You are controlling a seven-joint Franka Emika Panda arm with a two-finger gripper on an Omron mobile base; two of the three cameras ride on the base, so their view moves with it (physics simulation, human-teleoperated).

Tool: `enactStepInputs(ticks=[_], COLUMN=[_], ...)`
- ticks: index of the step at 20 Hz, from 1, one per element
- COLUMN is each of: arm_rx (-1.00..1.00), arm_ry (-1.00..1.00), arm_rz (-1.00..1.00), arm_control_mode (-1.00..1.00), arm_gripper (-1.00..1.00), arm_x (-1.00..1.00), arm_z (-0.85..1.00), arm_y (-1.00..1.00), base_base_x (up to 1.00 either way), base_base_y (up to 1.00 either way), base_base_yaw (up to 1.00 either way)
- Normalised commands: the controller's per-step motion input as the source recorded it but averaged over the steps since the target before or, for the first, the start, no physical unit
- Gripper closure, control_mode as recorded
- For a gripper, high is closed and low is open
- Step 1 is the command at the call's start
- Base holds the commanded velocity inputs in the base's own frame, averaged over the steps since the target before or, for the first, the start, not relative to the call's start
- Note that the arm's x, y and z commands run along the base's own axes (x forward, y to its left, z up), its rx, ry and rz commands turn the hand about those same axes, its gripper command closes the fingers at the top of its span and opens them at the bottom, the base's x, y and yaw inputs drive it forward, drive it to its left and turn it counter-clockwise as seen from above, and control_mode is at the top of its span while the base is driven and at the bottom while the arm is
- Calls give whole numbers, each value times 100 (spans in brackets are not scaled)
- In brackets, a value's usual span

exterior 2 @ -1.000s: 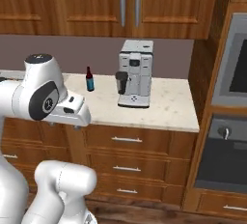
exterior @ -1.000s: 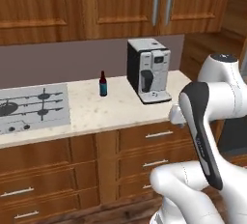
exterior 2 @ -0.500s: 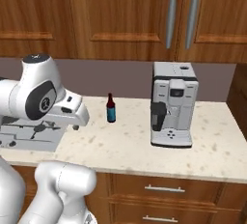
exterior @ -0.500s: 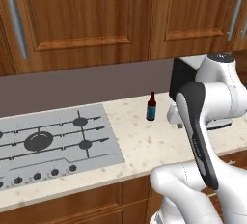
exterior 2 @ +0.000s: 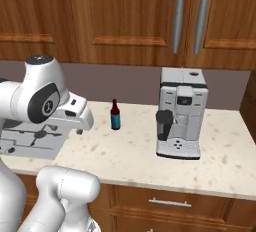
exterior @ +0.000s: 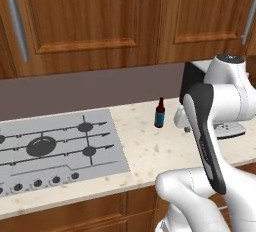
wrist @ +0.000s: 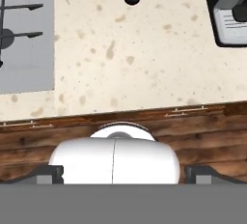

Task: Move the drinks to the dining counter.

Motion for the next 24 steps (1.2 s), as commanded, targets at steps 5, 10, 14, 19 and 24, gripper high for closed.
enactStepInputs(ticks=[5,10,14,19,24], arm_rx=[0,0,0,0,-1], arm_ry=[0,0,0,0,-7], arm_rz=[0,0,0,0,0], arm_control_mode=[100,100,100,-100,-100], arm_gripper=[-100,-100,-100,-100,-100], arm_x=[0,0,0,0,1], arm_z=[0,0,0,0,-6], arm_y=[0,0,0,0,-1], base_base_x=[19,15,0,0,0], base_base_y=[-41,-4,0,0,0], base_base_yaw=[20,6,0,0,0])
